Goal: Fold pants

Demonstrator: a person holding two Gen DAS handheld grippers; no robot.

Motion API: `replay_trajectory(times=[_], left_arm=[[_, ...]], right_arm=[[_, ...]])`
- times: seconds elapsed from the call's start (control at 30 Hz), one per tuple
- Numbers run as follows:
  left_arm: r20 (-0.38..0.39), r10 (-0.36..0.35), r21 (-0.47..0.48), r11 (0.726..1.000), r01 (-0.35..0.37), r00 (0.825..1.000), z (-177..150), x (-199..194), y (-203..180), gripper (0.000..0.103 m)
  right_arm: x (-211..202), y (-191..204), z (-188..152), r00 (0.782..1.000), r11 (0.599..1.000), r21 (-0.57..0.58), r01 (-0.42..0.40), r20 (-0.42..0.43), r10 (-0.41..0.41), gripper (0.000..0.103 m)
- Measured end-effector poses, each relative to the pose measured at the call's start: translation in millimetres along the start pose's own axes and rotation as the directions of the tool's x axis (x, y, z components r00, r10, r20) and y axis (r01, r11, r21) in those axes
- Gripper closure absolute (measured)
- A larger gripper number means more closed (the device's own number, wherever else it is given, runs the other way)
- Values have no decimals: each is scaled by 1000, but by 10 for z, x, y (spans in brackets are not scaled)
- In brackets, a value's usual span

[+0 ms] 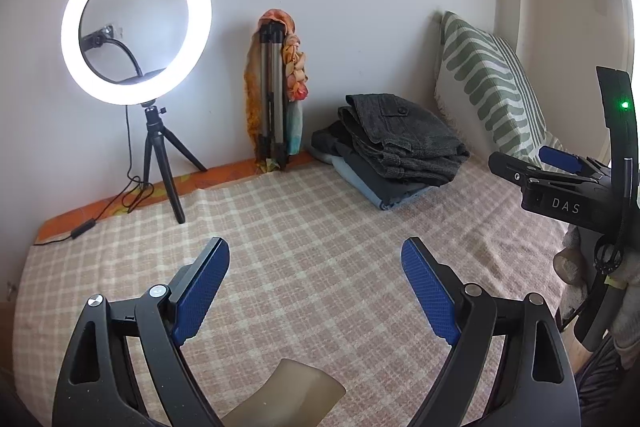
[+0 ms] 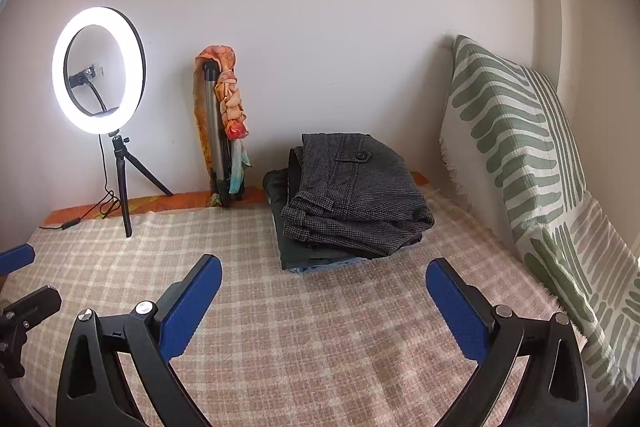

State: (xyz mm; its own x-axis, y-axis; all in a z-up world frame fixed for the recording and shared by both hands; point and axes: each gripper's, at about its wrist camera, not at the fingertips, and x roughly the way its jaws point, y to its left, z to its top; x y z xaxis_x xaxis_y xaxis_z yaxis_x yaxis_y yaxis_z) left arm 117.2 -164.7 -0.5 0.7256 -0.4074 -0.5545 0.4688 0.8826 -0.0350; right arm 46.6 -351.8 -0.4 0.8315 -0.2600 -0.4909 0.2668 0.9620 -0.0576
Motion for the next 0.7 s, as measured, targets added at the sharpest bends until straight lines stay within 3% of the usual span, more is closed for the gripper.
replay_trajectory(times=[0.7], left_arm=[[-8, -4, 0, 1000, 4, 1000, 4, -18, 9, 15]], right_arm=[[26, 55, -18, 1000, 1000, -4, 3, 4, -3, 0]])
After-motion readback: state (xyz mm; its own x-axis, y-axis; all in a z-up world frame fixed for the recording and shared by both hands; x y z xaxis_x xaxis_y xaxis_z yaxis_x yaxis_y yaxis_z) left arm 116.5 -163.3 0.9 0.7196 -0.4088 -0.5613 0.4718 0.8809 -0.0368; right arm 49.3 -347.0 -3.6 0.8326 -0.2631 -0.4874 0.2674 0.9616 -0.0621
